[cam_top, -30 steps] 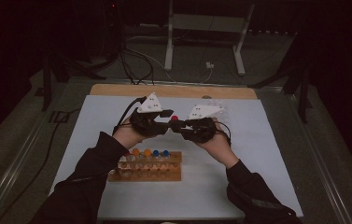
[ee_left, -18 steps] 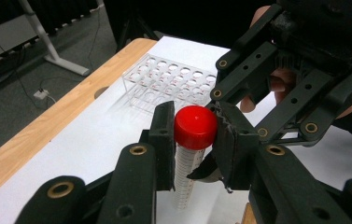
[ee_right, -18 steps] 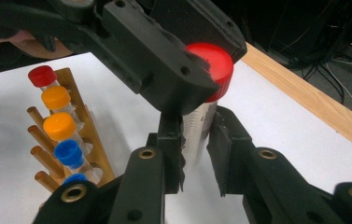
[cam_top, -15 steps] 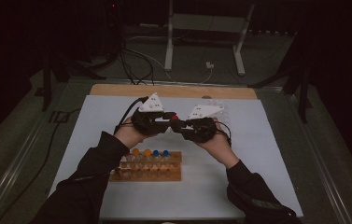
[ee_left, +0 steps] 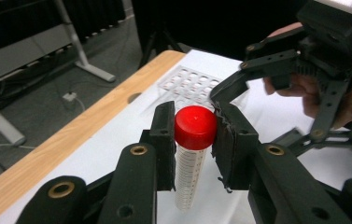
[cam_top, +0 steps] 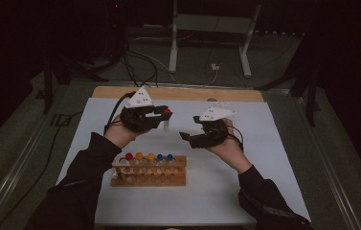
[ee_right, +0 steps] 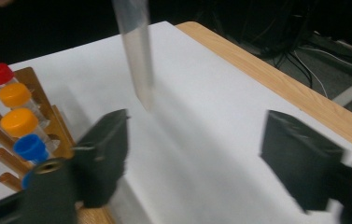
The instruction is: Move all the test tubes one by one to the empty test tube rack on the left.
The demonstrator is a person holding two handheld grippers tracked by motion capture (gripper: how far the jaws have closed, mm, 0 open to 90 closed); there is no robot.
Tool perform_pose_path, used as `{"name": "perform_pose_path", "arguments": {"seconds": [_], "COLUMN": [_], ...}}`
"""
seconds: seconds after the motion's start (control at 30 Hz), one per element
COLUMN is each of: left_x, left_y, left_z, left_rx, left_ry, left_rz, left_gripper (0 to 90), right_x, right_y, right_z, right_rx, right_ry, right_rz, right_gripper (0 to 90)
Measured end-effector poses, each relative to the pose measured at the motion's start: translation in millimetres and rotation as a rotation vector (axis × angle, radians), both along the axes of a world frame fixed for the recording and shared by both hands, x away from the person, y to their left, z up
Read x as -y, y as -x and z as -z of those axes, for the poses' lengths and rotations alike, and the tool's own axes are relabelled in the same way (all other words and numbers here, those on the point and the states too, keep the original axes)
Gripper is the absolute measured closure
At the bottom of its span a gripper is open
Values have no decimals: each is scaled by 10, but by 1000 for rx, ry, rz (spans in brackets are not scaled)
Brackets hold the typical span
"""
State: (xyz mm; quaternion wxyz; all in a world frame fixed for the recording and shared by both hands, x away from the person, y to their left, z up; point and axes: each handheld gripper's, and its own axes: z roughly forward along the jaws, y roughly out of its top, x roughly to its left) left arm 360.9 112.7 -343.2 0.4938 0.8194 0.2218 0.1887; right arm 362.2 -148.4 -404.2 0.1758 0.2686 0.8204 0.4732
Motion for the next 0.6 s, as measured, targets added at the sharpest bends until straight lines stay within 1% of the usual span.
{"name": "perform_pose_path", "arguments": {"seconds": [0.07,0.1,0.13,0.17,0.27,0.3,0.4,0.47,0.57,0.6], "left_x": [-77,-113,-151,-189,-307,-349,-466,-542,-664,-709], "left_y": [14,23,33,48,105,127,215,283,392,426], "left_z": [-27,-40,-53,-65,-105,-117,-147,-158,-155,-152], "left_rx": [7,5,12,12,22,22,30,34,37,34], "left_ry": [2,3,1,8,8,10,9,1,-4,-9], "left_rz": [-14,-20,-28,-36,-54,-57,-69,-78,-92,-93], "left_gripper": [717,717,717,717,717,717,717,717,717,717], "right_x": [34,50,66,83,156,185,276,339,432,458], "right_y": [-1,0,0,2,10,15,57,88,138,151], "right_z": [7,11,16,20,31,33,32,32,55,76], "right_rx": [-8,-13,-15,-20,-25,-27,-15,-11,-8,-9], "right_ry": [-8,-12,-13,-14,-30,-31,-43,-54,-60,-54], "right_rz": [10,17,28,36,59,59,56,54,60,62], "right_gripper": [143,111,76,47,12,0,0,0,0,0]}}
